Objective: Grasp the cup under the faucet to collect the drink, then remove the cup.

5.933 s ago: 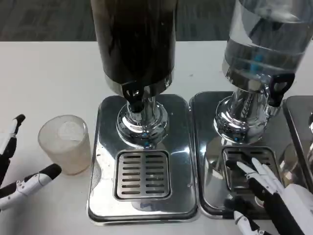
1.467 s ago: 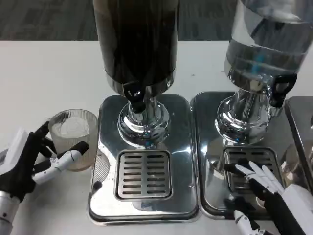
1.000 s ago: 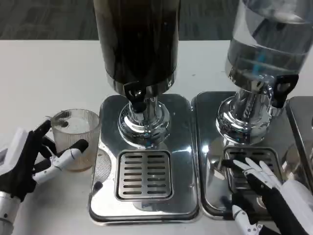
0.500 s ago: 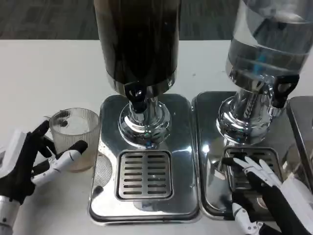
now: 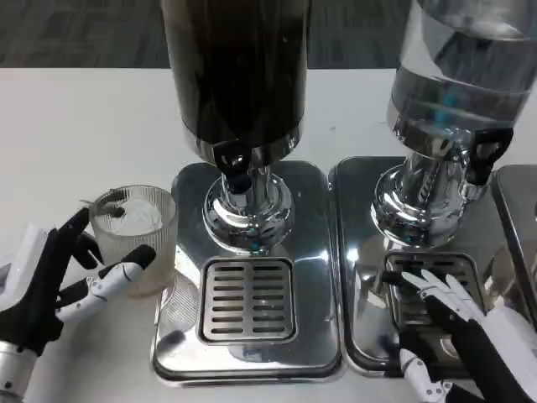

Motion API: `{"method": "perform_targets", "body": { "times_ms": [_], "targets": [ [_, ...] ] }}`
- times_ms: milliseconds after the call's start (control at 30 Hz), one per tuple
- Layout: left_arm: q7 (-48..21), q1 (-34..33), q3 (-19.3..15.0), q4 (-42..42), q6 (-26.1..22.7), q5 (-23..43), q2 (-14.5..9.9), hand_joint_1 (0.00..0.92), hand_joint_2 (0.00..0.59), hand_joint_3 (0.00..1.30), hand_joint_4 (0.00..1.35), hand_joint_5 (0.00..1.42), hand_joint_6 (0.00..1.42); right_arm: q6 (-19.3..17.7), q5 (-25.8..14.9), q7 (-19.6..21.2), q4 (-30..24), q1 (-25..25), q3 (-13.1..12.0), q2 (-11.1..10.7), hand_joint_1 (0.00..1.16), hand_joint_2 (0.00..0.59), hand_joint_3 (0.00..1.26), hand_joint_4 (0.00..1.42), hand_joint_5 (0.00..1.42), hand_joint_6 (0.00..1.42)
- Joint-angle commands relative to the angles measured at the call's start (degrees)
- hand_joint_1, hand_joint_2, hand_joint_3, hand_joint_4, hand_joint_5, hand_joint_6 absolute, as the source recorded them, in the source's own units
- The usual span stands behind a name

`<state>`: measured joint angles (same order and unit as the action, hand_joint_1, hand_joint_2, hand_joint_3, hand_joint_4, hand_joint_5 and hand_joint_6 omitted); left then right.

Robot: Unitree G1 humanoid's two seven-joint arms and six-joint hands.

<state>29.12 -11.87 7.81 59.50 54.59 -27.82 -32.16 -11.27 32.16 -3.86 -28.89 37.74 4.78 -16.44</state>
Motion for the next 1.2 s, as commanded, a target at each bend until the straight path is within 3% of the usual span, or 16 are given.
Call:
{"method": "perform_targets", "body": {
  "times_ms": [33,467,800,1200],
  "targets": [
    [0.0,0.8,-0.7,-3.0,3.0,0.8,0.1,0.221,0.189,0.29,0.33,0.69,0.78,0.3,-0.5,-0.4,-0.5,0.3,-0.5,-0.5,0.48,0.585,0.17,0.08,0.00,0.18],
    [-4.4,1.5,-0.9,-7.2,4.9,2.1,2.0,0.210,0.192,0.30,0.35,0.69,0.78,0.7,-0.6,-0.5,-1.0,0.7,-0.4,-0.2,0.48,0.586,0.17,0.08,0.00,0.18],
    [-9.4,-0.6,0.4,-7.2,4.6,1.4,3.8,0.203,0.188,0.30,0.35,0.69,0.78,0.8,-0.9,-0.2,-1.7,1.6,-0.8,-0.1,0.49,0.586,0.17,0.08,0.00,0.18],
    [-13.6,-3.5,2.6,-6.1,3.6,0.1,4.2,0.200,0.187,0.31,0.37,0.69,0.78,0.6,-1.0,0.3,-1.9,2.5,-0.7,0.5,0.50,0.585,0.17,0.08,0.00,0.18]
  ]
}}
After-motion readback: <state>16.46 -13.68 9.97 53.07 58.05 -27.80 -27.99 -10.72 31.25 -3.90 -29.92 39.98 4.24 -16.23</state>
